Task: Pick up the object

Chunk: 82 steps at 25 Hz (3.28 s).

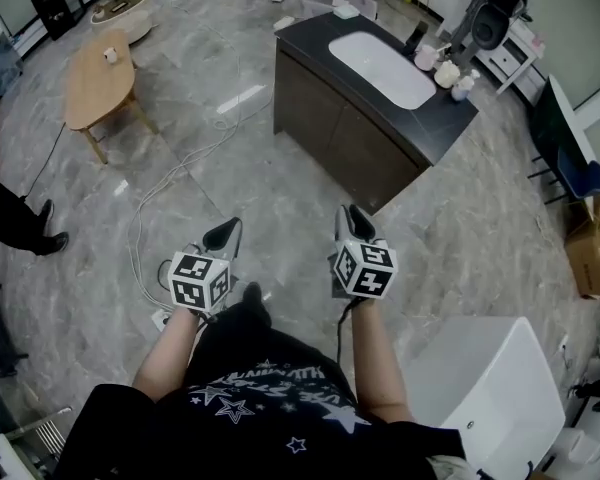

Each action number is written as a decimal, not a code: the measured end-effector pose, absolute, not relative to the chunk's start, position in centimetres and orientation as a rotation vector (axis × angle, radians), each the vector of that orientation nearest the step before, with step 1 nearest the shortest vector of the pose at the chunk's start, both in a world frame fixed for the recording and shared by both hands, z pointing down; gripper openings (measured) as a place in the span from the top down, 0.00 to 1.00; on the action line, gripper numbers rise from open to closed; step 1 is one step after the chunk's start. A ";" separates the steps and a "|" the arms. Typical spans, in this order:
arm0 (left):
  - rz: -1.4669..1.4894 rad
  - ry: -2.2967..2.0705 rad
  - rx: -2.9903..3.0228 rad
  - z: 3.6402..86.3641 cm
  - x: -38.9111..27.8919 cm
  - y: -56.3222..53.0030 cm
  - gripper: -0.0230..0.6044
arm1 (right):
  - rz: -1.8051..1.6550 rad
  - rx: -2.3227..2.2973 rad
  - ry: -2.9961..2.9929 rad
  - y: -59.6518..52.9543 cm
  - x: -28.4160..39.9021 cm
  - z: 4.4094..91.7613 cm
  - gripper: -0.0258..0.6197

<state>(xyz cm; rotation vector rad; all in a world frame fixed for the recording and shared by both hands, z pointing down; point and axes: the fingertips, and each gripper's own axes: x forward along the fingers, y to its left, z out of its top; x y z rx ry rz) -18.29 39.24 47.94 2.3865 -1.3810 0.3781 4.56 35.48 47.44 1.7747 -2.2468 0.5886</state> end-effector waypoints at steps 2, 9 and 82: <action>0.393 -1.345 2.416 47.8 -18.7 36.0 0.95 | 0.585 1.788 -2.251 32.2 3.4 47.1 0.78; 0.383 -1.257 2.474 47.3 -21.1 27.7 0.95 | 0.611 1.839 -2.211 24.1 0.2 47.0 0.68; 0.594 -0.792 2.676 48.5 -6.3 -53.7 0.95 | 1.011 2.316 -1.780 -51.4 14.2 51.2 0.68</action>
